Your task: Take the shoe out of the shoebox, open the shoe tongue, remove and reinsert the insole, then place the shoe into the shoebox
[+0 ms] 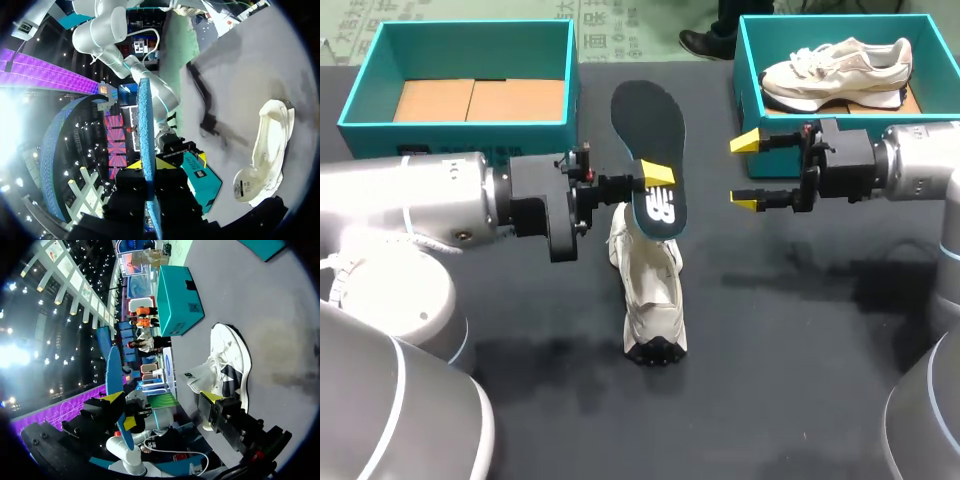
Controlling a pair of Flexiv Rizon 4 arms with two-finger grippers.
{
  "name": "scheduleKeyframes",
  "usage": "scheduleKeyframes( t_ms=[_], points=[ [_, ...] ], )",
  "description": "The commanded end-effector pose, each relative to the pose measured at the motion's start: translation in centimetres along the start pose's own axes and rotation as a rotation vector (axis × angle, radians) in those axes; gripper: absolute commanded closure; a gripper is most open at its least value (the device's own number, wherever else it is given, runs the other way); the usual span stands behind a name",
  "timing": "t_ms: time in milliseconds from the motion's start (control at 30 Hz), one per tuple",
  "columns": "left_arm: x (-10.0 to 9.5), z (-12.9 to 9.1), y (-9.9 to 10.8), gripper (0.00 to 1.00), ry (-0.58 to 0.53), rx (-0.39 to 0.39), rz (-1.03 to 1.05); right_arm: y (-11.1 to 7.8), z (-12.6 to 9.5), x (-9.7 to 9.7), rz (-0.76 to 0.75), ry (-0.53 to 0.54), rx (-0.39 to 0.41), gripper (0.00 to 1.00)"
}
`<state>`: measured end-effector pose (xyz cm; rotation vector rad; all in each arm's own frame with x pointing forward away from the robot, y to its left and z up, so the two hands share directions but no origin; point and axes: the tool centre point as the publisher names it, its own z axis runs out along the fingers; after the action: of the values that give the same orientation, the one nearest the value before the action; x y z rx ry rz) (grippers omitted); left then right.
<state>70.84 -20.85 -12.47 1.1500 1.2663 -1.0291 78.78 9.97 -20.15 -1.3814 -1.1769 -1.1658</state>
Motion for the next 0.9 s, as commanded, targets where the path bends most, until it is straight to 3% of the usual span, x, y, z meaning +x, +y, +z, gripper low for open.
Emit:
scheduleKeyframes(
  t_ms=[33, 367, 500, 600, 900],
  points=[
    [1.1, 0.1, -0.4, 1.0, -0.077, -0.008, 0.006, -0.5, 0.1, 0.0, -0.013, 0.007, -0.028, 0.0],
    [1.1, 0.1, -0.4, 1.0, -0.077, -0.008, 0.006, -0.5, 0.1, 0.0, -0.013, 0.007, -0.028, 0.0],
    [4.3, 1.0, 0.8, 1.0, -0.028, 0.005, 0.017, 0.1, 0.9, 0.8, -0.076, 0.016, -0.049, 0.0],
    [5.2, 1.3, 1.7, 1.0, -0.019, 0.007, -0.005, 0.2, 1.2, 1.4, -0.112, 0.015, -0.062, 0.0],
    [4.5, 1.9, 2.9, 1.0, -0.006, 0.05, 0.017, 0.3, 1.6, 1.5, -0.142, 0.015, -0.074, 0.0]
  ],
)
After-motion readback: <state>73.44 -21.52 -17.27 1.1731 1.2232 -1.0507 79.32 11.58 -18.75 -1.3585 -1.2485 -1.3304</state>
